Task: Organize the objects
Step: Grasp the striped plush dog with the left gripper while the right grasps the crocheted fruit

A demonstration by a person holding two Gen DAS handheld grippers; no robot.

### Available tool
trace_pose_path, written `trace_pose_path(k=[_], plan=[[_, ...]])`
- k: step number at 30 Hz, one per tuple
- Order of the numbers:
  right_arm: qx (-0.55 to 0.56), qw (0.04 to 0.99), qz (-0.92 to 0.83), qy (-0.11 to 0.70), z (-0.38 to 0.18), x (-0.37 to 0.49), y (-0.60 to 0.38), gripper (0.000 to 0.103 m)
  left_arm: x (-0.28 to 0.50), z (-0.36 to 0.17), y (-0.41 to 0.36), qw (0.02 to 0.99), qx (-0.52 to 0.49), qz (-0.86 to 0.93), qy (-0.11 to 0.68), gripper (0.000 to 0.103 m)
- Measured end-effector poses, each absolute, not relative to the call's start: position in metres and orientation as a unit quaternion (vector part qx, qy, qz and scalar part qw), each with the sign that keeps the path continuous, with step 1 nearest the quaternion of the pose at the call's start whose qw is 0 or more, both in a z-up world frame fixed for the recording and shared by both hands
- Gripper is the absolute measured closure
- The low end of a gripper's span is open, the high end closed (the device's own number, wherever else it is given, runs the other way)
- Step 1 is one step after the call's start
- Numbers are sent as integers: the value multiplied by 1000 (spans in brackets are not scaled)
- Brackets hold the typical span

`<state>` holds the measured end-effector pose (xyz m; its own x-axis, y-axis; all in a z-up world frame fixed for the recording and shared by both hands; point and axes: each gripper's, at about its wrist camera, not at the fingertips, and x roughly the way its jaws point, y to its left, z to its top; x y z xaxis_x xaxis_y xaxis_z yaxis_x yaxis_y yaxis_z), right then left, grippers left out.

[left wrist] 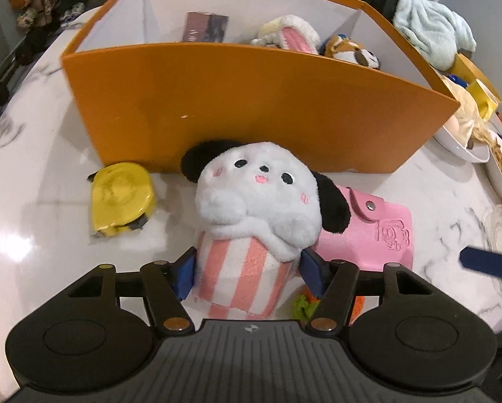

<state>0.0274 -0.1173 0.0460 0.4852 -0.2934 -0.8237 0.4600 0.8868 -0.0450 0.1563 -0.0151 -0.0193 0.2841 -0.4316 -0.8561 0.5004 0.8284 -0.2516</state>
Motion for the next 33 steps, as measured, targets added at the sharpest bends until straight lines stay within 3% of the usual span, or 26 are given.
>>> trace_pose_path(k=[6,13,19,21,23,33], plan=[[88,862,-193,461,34,33,-98,14,149,-18,11,808,22,-267,525,30],[88,858,-172,475,15,48,-80,33,136,-19,52,825,18,-227,517,30],[100,851,-188,480,0,59,-73,38,129,-26,74,831,8,-216,513,30],[102,848,-202,479,-3,61,-72,44,129,-26,74,832,9,-215,512,30],[110,845,-208,480,-6,65,-72,56,130,-27,74,832,7,-216,511,30],[131,844,-214,474,-17,72,-77,55,129,-27,75,831,3,-218,511,30]])
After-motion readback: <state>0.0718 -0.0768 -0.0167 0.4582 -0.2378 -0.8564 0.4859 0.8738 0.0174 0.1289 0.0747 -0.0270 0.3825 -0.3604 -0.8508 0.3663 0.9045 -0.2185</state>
